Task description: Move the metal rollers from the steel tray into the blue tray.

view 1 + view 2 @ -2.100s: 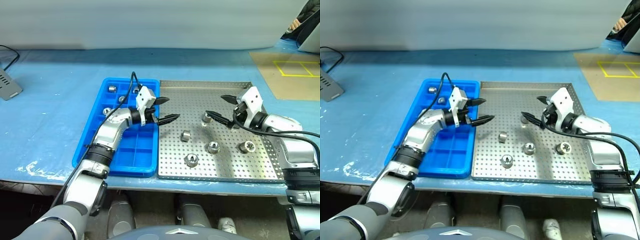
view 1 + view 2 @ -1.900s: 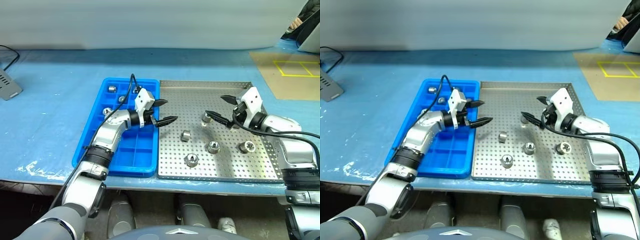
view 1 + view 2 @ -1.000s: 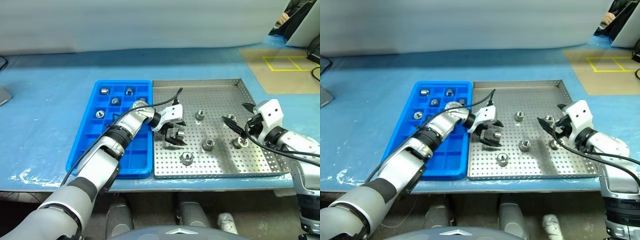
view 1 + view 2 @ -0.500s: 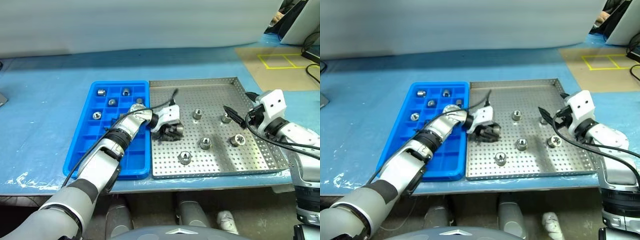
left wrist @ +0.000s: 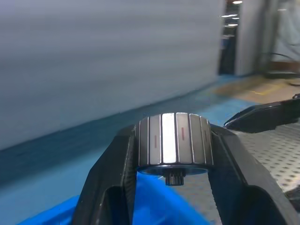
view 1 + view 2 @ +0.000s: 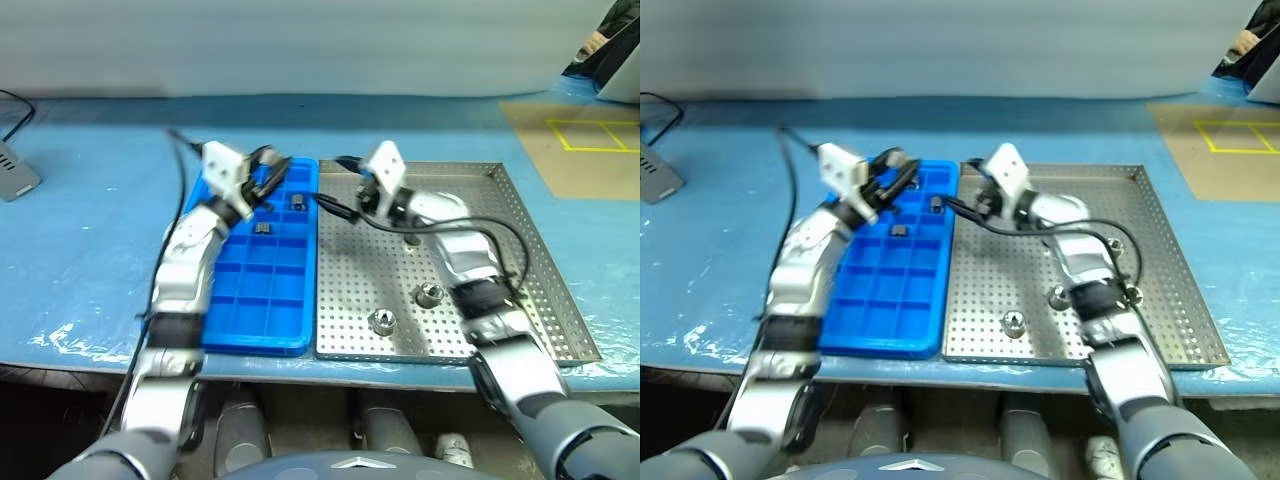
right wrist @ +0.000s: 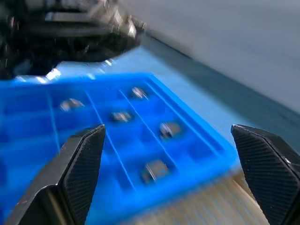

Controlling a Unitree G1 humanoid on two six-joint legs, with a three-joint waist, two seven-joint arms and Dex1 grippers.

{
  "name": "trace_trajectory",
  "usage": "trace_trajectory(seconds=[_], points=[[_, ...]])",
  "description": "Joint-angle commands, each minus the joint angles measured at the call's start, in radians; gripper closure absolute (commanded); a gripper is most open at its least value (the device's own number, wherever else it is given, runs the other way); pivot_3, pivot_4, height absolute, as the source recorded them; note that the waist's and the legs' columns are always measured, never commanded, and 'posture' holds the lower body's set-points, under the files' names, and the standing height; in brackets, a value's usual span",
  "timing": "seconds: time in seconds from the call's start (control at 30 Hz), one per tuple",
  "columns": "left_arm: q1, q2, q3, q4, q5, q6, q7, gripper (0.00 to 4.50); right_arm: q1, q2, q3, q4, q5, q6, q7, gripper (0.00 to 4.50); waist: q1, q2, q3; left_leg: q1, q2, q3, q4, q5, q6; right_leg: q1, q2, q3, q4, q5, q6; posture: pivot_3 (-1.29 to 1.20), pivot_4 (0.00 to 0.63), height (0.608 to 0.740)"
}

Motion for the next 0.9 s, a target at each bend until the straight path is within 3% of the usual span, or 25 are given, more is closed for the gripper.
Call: trace_trajectory(seconds=[0.03,0.2,0.57,0.6,0.8,0.9], points=[[0.131,0.019,0.009,-0.215,0.03,0.09,0.101,2.77,-0.068,0.036,0.005,0.102,-0.006,-0.095,0.054,0.0,0.031,0.0,0.0,-0.001,0.0,0.0,-0.001,0.0,0.0,0.0,-0.001,-0.001,0.0,-0.001,-0.001,0.16,0.15,0.74],[0.308,0.052,-0.012,-0.375,0.06,0.173,0.164,2.77,-0.119,0.073,-0.004,0.225,-0.009,-0.163,0.104,0.0,0.078,-0.001,0.0,-0.001,-0.001,-0.001,-0.001,0.0,-0.001,0.001,-0.002,-0.002,-0.001,-0.001,-0.001,0.27,0.15,0.74],[0.536,0.03,-0.056,-0.509,0.15,0.351,0.322,2.77,-0.167,0.133,0.001,0.379,-0.042,-0.274,0.14,0.0,0.089,0.0,0.001,0.001,0.001,-0.005,-0.007,0.004,-0.007,0.0,0.0,-0.003,0.001,-0.001,-0.001,0.32,0.15,0.74],[0.54,0.028,-0.058,-0.508,0.145,0.358,0.323,2.01,-0.166,0.133,0.0,0.381,-0.045,-0.277,0.139,0.0,0.089,0.0,0.001,0.001,0.001,-0.005,-0.008,0.004,-0.007,-0.001,0.0,-0.003,0.0,-0.001,-0.001,0.31,0.15,0.74],[0.381,0.047,-0.062,-0.408,0.111,0.348,0.282,0.27,-0.146,0.103,-0.031,0.345,-0.044,-0.259,0.116,0.0,0.094,0.0,0.001,0.001,0.001,-0.005,-0.009,0.005,-0.008,-0.001,0.0,-0.003,0.0,-0.001,-0.001,0.22,0.15,0.74],[0.226,0.06,-0.069,-0.283,0.059,0.303,0.208,0.27,-0.1,0.055,-0.055,0.265,-0.039,-0.223,0.089,0.0,0.096,0.0,0.001,0.002,0.0,-0.005,-0.009,0.005,-0.009,0.0,0.001,-0.003,0.002,-0.001,-0.001,0.11,0.15,0.74]])
